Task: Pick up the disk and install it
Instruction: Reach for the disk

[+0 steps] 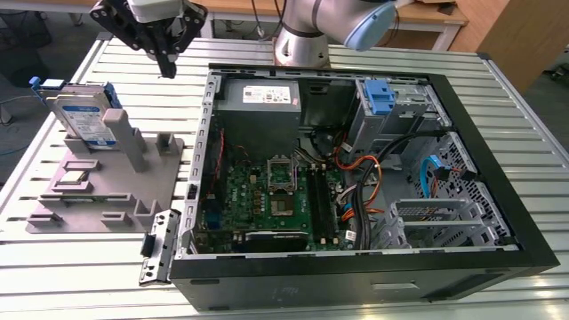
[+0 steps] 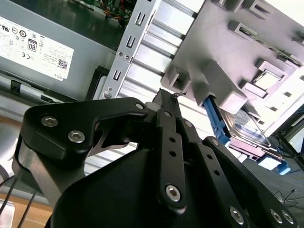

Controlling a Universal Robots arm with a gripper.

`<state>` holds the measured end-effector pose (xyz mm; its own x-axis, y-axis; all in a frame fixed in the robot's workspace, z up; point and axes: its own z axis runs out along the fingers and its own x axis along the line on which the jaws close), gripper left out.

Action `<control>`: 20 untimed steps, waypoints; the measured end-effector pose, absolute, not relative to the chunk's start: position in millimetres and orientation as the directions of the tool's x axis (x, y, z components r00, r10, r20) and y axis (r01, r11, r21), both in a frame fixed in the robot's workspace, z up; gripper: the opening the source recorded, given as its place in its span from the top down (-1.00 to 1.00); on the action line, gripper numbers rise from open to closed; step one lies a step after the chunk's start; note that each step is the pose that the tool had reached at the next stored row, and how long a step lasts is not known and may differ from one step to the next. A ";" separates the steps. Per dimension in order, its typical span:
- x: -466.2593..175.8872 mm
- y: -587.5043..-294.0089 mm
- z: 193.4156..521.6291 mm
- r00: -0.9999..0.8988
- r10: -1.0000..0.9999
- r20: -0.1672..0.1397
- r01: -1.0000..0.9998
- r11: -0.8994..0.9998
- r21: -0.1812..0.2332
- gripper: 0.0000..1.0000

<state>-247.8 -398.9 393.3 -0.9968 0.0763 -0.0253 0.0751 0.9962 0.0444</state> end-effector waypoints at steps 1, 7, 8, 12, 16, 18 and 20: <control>-248.1 -398.9 393.2 -0.997 0.076 -0.025 0.075 0.996 0.044 0.80; -248.4 -398.9 393.3 -0.997 0.076 -0.025 0.075 0.996 0.044 0.80; -248.4 -398.9 393.3 -0.997 0.076 -0.025 0.075 0.996 0.044 0.80; -248.5 -398.9 393.3 -0.997 0.076 -0.025 0.075 0.996 0.044 0.80; -250.8 -399.0 393.2 -0.997 0.076 -0.025 0.075 0.996 0.044 0.80; -253.5 -398.9 393.2 -0.997 0.076 -0.025 0.075 0.996 0.044 0.80; -256.7 -398.9 393.2 -0.997 0.076 -0.025 0.075 0.996 0.044 0.80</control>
